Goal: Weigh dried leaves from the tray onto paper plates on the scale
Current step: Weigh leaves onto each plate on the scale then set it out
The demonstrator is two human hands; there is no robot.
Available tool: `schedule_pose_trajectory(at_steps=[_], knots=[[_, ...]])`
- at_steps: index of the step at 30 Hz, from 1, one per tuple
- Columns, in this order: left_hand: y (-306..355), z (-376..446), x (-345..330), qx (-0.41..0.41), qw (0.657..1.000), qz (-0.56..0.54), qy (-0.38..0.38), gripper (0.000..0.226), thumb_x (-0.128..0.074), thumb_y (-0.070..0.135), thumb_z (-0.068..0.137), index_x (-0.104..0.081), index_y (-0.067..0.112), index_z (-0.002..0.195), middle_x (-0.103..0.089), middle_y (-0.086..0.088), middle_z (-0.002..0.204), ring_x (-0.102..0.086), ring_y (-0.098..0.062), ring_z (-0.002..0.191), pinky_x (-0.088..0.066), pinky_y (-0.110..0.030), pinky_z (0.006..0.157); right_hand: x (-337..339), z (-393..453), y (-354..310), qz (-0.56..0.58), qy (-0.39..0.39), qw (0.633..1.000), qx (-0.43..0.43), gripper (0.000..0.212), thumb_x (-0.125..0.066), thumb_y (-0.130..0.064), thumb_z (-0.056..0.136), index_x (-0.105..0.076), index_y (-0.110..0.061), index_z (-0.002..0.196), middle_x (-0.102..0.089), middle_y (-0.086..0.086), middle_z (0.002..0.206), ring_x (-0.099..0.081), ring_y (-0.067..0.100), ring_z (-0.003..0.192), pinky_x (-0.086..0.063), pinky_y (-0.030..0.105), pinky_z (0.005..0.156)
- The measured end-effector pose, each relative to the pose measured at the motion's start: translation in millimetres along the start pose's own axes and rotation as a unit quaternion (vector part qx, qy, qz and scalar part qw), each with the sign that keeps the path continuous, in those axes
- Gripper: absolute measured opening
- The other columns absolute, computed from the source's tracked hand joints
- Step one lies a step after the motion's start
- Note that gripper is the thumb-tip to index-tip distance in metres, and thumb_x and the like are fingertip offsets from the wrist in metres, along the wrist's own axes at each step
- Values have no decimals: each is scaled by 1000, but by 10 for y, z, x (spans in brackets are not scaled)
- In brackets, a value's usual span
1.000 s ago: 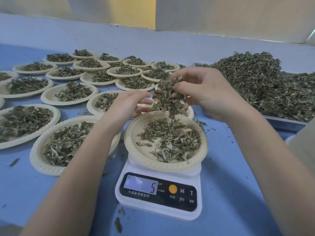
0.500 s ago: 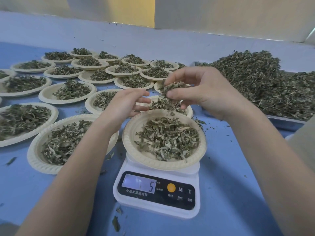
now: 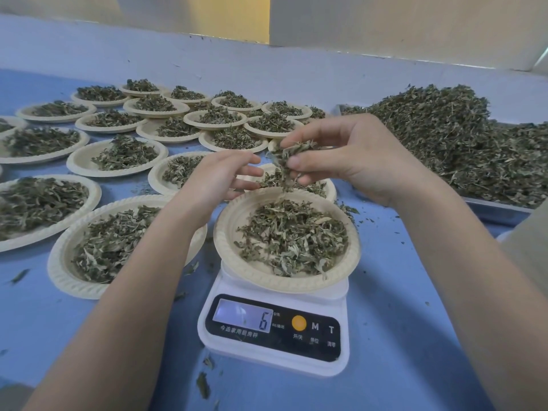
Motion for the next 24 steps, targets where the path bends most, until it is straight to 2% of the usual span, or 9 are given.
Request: schedule_pose_trajectory(at_steps=[3, 7, 10, 15, 20, 24], knots=[[-5, 9, -2, 2, 1000, -1, 2, 16, -52, 32, 93, -66, 27, 88, -74, 7, 83, -70, -10, 73, -45, -19, 57, -8, 1, 12, 7, -11, 1000, -4, 22, -73, 2, 74, -74, -12, 90, -73, 14, 83, -69, 14, 63, -55, 18, 66], [-7, 15, -5, 2, 1000, -3, 4, 15, -53, 32, 93, -66, 29, 86, -71, 14, 70, -70, -7, 69, -44, -21, 60, -37, 3, 38, -5, -34, 999, -22, 27, -74, -2, 73, -71, -8, 100, -73, 1, 74, -68, 9, 64, -54, 15, 64], [-8, 17, -3, 0, 1000, -6, 4, 16, -52, 30, 94, -65, 27, 85, -70, 15, 67, -67, -3, 62, -44, -23, 61, -74, -14, 28, -30, -63, 997, -18, 27, -73, -5, 74, -72, -13, 99, -74, 3, 75, -68, 9, 65, -53, 14, 65], [-4, 10, -4, 1, 1000, 5, -2, 18, -51, 33, 94, -67, 25, 92, -73, 11, 78, -69, -6, 69, -46, -16, 56, -69, -1, 40, -23, -62, 997, -26, 33, -75, -18, 65, -71, -14, 98, -74, 5, 85, -65, 14, 69, -51, 16, 61], [-1, 2, -14, 1, 1000, 19, -8, 23, -47, 33, 96, -67, 22, 99, -73, 2, 95, -70, -14, 82, -47, -21, 64, -37, 17, 48, -34, -43, 998, -11, 9, -76, -23, 67, -75, -18, 75, -69, 0, 70, -61, 12, 62, -50, 15, 60], [4, 0, -10, 0, 1000, 18, -4, 22, -48, 33, 96, -66, 22, 97, -73, 2, 95, -70, -15, 83, -46, -23, 65, -26, 19, 45, -19, -40, 999, -4, 7, -76, -23, 66, -75, -19, 72, -69, 0, 67, -61, 13, 61, -50, 14, 59]])
Point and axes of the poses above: each hand's wrist, its own z-axis towards the middle knuckle, its own x-axis out of the back of the hand, y = z × x, the point moved 5 cm from there along z, towards the middle knuckle
